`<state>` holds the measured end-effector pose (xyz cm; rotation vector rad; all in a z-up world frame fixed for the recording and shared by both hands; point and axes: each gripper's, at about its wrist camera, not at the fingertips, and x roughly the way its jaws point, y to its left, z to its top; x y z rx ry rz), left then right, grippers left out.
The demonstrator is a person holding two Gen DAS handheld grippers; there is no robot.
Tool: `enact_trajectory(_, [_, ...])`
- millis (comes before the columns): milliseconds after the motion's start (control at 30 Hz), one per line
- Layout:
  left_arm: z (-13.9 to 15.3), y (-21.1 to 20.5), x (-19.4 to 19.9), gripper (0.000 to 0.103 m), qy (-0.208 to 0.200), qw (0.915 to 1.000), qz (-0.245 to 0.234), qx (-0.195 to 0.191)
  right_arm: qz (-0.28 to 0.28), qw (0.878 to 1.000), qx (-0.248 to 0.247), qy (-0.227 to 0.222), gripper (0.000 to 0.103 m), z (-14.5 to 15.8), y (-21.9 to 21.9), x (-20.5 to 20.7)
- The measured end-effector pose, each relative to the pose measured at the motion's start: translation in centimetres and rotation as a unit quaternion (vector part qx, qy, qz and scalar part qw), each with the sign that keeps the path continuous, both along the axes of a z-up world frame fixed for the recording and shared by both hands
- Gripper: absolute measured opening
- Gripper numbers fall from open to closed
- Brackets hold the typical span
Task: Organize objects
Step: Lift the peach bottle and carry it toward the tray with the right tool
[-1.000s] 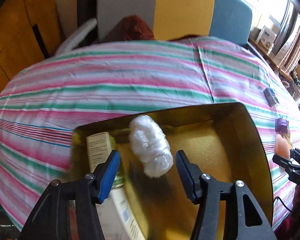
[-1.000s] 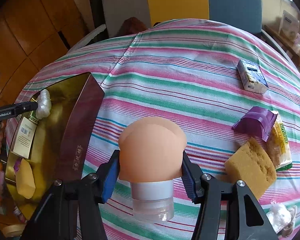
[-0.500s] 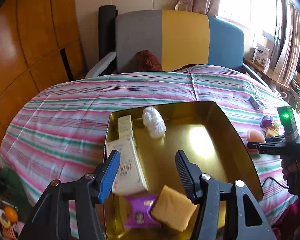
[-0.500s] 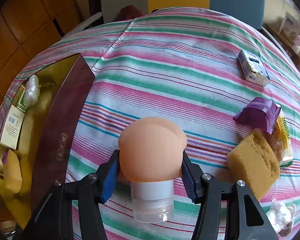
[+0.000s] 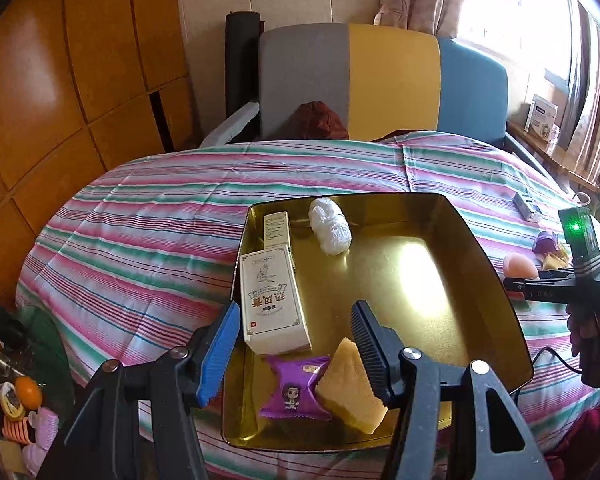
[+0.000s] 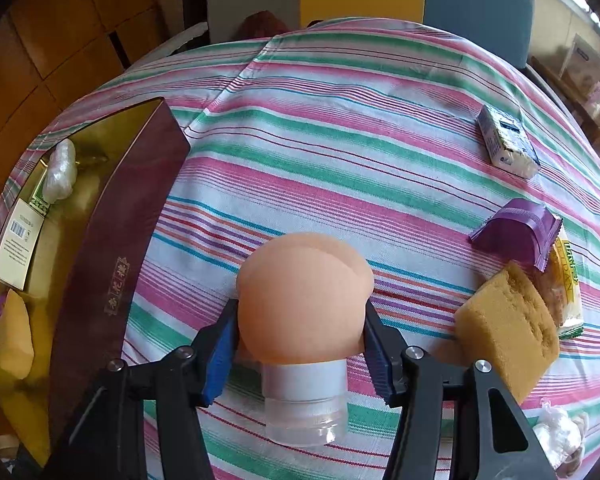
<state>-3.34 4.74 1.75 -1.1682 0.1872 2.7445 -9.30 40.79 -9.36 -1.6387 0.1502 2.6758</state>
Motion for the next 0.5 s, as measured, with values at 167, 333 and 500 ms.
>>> enact_trajectory(167, [-0.15, -0.59, -0.16, 0.058, -0.019, 0.9995, 0.000, 0.025, 0.002, 1.000, 0.001, 0.001, 0.058, -0.04, -0.09, 0.07])
enact_trajectory(333, [-0.19, -0.58, 0.07, 0.058, -0.016, 0.9997, 0.005, 0.016, 0.004, 1.000, 0.007, 0.004, 0.058, -0.13, -0.27, 0.18])
enact_trajectory(500, [-0.20, -0.97, 0.18, 0.058, -0.014, 0.9998, 0.010, 0.010, 0.004, 1.000, 0.010, 0.006, 0.058, -0.14, -0.46, 0.02])
